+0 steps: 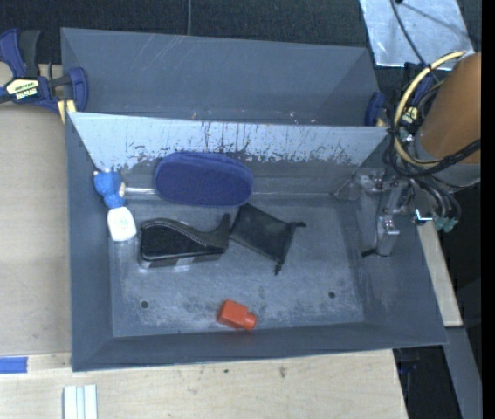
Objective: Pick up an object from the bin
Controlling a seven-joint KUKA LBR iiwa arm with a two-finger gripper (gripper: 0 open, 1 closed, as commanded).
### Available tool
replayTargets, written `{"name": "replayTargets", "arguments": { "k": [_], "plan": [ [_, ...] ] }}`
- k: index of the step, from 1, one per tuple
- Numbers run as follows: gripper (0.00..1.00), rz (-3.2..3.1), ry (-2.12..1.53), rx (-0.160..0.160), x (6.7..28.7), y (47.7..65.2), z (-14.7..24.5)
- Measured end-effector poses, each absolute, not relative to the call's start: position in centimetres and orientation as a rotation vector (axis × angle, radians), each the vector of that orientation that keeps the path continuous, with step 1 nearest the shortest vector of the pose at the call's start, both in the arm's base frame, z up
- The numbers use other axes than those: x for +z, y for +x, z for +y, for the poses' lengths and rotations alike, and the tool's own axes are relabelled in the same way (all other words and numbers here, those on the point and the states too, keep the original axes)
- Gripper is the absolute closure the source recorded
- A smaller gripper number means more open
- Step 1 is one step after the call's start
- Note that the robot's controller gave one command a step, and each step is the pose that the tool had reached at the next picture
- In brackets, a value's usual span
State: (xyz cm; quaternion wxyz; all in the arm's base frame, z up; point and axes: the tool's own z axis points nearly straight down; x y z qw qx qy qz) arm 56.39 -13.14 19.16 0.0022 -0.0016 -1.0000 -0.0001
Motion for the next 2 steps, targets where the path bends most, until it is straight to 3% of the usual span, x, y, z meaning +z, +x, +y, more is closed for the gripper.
{"name": "replayTargets", "arguments": {
  "k": [1,2],
  "plan": [
    [0.00,-3.130,0.253,-0.004,6.7,57.2,-4.8],
    [0.00,-3.089,0.595,-0.003,10.1,55.9,3.1]
  ]
}}
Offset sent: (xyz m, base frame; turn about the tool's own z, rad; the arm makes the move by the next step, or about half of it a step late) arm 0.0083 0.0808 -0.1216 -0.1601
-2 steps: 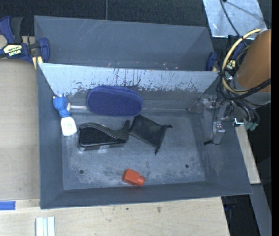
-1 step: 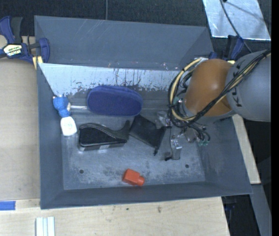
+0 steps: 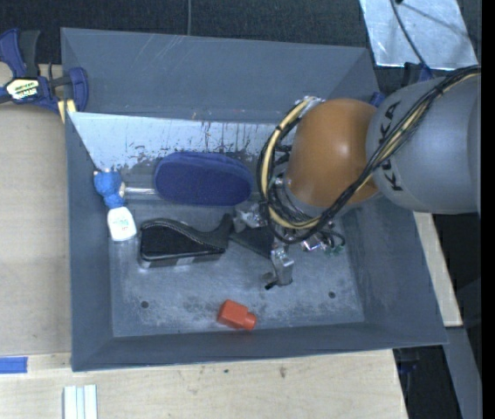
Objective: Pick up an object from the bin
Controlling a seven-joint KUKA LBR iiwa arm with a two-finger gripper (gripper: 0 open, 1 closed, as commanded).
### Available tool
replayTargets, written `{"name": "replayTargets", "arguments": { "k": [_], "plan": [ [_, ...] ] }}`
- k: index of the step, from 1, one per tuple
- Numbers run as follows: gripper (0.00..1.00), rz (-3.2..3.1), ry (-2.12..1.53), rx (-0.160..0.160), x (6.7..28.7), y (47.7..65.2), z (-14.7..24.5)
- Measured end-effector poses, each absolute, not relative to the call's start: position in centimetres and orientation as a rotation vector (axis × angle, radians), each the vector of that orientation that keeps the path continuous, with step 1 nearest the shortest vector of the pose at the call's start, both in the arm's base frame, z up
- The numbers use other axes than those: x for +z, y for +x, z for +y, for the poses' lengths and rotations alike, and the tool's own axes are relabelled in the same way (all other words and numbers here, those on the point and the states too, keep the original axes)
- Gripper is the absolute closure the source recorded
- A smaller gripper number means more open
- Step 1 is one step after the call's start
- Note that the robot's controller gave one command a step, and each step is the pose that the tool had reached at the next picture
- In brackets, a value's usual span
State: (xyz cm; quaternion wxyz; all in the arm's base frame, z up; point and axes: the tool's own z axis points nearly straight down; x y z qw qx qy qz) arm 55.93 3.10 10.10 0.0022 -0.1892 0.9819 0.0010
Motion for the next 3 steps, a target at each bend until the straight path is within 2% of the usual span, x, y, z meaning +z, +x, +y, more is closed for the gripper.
{"name": "replayTargets", "arguments": {
  "k": [1,2,3],
  "plan": [
    [0.00,3.132,0.154,0.000,10.0,59.4,2.4],
    [0.00,3.073,0.648,0.001,7.0,58.0,1.9],
    [0.00,3.072,0.644,0.001,7.0,58.1,1.9]
  ]
}}
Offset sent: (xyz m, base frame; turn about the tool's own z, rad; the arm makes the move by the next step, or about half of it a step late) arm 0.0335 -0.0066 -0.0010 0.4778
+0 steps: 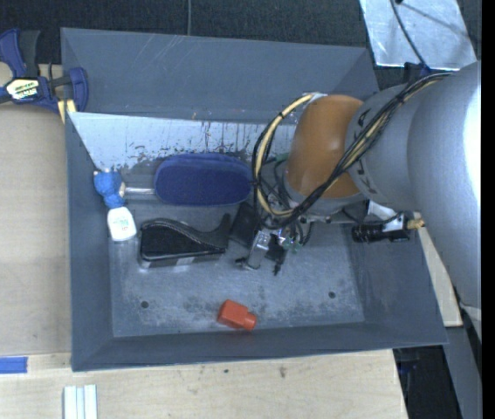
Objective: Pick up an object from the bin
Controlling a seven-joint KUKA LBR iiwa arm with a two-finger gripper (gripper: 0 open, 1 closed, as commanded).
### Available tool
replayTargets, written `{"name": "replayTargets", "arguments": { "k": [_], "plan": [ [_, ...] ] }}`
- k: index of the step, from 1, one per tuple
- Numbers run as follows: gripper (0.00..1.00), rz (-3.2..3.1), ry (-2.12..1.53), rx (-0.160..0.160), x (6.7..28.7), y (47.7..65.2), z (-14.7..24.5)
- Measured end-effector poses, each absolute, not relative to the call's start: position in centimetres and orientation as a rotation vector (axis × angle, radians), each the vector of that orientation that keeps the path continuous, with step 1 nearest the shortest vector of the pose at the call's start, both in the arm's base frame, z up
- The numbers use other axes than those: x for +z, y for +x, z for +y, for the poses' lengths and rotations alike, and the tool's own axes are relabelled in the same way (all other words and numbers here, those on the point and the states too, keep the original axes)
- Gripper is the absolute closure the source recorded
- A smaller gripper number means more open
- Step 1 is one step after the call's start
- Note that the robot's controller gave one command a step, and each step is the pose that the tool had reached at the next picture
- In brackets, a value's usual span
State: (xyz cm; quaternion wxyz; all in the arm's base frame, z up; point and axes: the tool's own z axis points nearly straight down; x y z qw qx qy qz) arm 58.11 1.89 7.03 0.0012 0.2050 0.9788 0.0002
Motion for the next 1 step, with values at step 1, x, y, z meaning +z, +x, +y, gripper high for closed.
{"name": "replayTargets", "arguments": {
  "k": [1],
  "plan": [
    [1.00,3.070,0.643,0.001,7.14,58.20,1.86]
  ]
}}
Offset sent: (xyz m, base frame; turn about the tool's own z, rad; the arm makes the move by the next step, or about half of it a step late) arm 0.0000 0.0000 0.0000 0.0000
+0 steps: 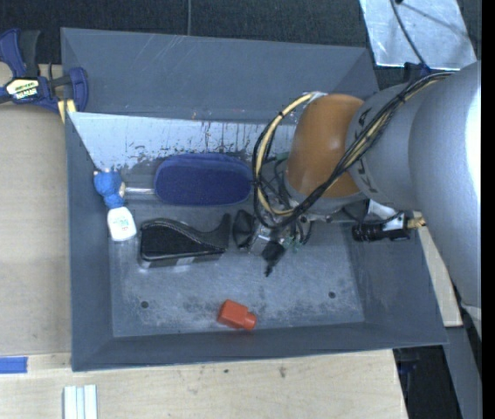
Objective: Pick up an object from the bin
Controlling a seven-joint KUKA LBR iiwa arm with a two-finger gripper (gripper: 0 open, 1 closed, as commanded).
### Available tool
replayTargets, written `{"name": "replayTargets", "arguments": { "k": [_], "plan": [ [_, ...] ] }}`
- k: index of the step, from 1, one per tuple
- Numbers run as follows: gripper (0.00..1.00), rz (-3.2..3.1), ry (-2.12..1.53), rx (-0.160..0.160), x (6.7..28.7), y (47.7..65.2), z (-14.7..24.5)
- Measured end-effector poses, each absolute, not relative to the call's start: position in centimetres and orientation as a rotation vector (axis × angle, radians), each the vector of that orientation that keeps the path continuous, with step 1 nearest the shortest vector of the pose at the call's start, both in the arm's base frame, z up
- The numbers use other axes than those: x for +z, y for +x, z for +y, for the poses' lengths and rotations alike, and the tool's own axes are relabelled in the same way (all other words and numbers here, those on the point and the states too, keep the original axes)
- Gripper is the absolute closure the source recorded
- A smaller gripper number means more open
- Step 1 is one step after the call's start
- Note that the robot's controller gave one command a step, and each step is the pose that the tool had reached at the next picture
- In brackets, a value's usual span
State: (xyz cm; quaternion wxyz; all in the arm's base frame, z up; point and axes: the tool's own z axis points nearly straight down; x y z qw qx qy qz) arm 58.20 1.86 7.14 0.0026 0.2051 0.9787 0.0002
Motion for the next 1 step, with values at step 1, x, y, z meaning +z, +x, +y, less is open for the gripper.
{"name": "replayTargets", "arguments": {
  "k": [1],
  "plan": [
    [1.00,3.066,0.638,0.003,14.87,58.43,1.78]
  ]
}}
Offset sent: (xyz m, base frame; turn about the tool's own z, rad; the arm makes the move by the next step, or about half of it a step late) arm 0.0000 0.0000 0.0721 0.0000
